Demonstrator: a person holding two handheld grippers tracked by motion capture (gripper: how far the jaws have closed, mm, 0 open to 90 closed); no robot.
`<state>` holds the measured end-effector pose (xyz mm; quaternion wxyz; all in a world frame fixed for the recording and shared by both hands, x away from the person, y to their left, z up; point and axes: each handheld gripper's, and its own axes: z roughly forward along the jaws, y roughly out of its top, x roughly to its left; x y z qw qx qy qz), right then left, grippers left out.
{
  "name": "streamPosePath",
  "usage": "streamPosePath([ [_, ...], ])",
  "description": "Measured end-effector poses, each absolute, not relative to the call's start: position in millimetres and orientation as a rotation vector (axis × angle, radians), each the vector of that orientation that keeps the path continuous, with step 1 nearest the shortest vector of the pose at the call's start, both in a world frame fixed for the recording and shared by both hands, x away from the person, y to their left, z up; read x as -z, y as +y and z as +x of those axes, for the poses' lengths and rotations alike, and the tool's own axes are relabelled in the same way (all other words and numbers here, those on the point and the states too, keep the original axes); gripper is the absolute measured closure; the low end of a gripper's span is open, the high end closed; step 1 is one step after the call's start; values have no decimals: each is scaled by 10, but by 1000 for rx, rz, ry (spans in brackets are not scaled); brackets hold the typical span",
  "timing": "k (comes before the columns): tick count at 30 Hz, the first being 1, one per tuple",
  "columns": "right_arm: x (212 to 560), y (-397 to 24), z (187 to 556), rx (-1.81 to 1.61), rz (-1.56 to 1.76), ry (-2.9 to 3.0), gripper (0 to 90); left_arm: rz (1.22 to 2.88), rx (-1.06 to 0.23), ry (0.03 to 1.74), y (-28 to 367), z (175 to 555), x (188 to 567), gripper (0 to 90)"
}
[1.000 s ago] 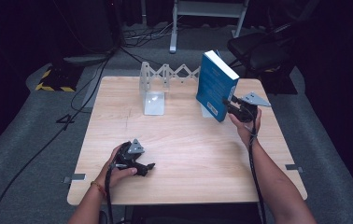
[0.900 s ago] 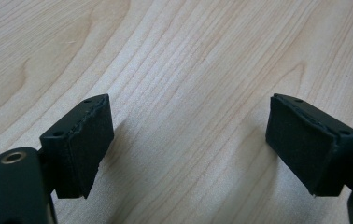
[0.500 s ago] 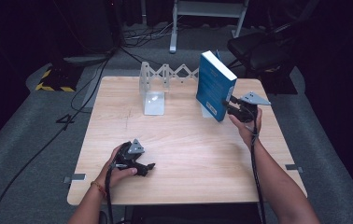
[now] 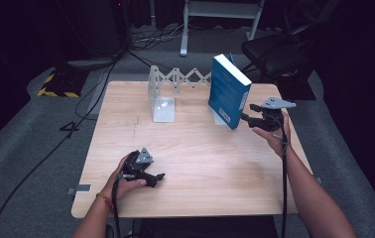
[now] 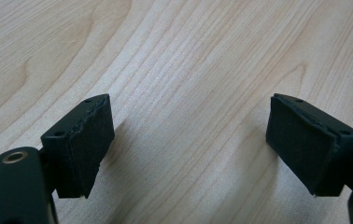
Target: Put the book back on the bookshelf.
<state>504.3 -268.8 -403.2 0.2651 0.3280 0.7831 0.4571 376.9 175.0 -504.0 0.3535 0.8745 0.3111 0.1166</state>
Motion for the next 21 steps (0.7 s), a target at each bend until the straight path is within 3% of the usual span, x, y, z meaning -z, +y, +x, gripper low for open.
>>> streamPosePath([
  [13,3936,-2738,4762,-1025,761,2360,279,2254,-311,829,1744,3752,5040,155],
  [21,4007,-2794,4563,-932,718,2392,262,2252,-314,837,1741,3745,5040,155],
])
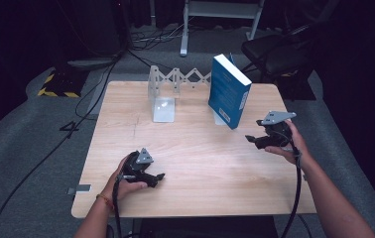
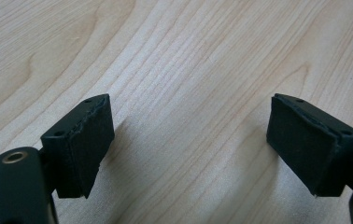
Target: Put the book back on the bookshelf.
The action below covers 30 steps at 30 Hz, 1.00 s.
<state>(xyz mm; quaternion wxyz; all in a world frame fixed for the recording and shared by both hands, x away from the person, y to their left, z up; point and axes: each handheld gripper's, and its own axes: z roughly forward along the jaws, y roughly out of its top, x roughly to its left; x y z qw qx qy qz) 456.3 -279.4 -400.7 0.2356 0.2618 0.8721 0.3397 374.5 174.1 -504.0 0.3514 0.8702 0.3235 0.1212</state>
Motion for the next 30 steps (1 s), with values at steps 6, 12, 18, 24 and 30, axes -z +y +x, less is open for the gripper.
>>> streamPosePath([
  [6,4120,-2910,4438,-898,714,2402,266,2250,-312,841,1740,3742,5041,155],
  [12,4230,-3057,4318,-889,735,2399,270,2250,-312,843,1740,3741,5041,155],
  [18,4407,-3255,4177,-890,774,2398,273,2250,-312,844,1739,3740,5041,155],
  [24,4573,-3458,4019,-940,840,2390,281,2250,-312,845,1739,3740,5041,155],
  [30,4714,-3667,3902,-952,912,2386,257,2250,-311,843,1740,3742,5041,154],
])
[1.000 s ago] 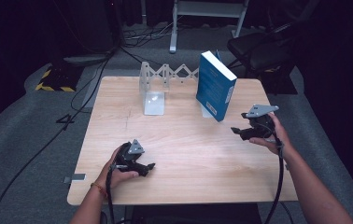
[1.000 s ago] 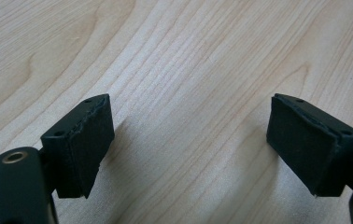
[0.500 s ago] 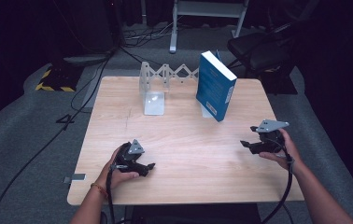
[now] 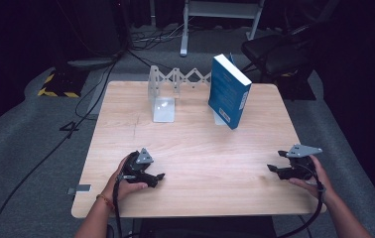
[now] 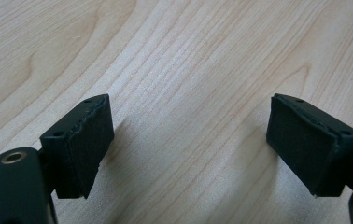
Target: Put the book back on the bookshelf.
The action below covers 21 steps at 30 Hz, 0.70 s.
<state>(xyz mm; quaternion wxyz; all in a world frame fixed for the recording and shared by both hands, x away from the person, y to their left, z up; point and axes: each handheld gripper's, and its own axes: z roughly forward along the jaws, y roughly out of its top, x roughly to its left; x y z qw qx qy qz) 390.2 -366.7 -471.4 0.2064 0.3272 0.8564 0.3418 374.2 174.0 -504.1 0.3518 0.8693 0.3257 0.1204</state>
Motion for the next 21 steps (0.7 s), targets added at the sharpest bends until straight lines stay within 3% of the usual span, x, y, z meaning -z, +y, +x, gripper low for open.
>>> streamPosePath([
  [8,4884,-4042,3795,-1007,1125,2314,240,2252,-310,843,1741,3745,5040,152],
  [21,5038,-4091,3793,-1013,1181,2288,198,2249,-311,842,1737,3751,5041,149],
])
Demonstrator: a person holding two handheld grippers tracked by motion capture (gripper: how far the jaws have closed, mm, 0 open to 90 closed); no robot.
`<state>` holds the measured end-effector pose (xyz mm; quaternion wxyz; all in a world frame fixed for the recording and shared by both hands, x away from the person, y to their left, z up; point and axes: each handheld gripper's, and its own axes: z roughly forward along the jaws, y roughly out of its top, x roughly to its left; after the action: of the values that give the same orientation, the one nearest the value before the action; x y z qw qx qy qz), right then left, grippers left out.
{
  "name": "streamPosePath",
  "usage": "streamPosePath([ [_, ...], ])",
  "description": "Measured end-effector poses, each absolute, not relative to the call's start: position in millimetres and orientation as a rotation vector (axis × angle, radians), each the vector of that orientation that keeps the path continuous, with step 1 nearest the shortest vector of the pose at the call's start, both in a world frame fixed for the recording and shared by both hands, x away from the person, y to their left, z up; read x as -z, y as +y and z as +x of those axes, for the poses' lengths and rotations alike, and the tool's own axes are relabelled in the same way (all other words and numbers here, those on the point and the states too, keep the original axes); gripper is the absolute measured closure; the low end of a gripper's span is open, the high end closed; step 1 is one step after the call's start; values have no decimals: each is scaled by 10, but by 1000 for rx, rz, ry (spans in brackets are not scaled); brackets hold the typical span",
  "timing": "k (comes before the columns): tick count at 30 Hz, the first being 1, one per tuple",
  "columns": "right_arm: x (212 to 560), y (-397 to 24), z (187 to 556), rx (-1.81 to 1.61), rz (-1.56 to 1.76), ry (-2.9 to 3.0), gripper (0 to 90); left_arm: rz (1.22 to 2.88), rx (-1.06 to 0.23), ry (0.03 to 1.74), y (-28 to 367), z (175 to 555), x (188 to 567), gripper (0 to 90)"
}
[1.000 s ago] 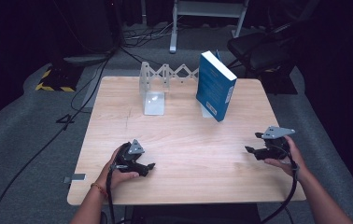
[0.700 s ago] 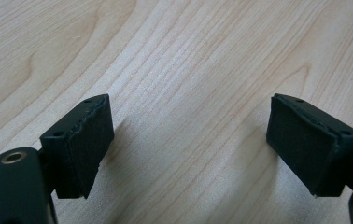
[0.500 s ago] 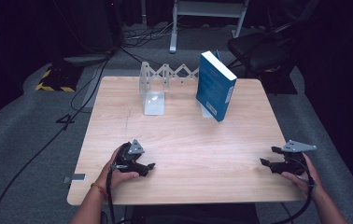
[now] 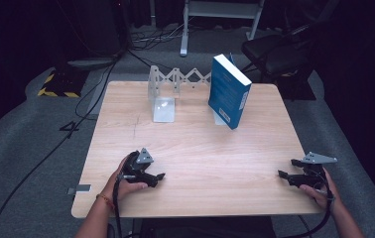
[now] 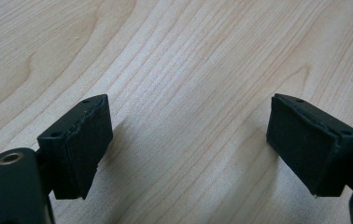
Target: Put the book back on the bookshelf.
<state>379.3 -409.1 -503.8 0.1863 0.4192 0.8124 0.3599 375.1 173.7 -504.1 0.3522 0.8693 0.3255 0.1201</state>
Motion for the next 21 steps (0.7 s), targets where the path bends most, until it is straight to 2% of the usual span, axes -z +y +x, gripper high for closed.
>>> streamPosePath([
  [19,5038,-4096,3778,-1014,1177,2288,204,2252,-311,846,1729,3759,5042,140],
  [21,5035,-4096,3774,-1017,1169,2292,226,2252,-309,845,1730,3760,5042,140],
])
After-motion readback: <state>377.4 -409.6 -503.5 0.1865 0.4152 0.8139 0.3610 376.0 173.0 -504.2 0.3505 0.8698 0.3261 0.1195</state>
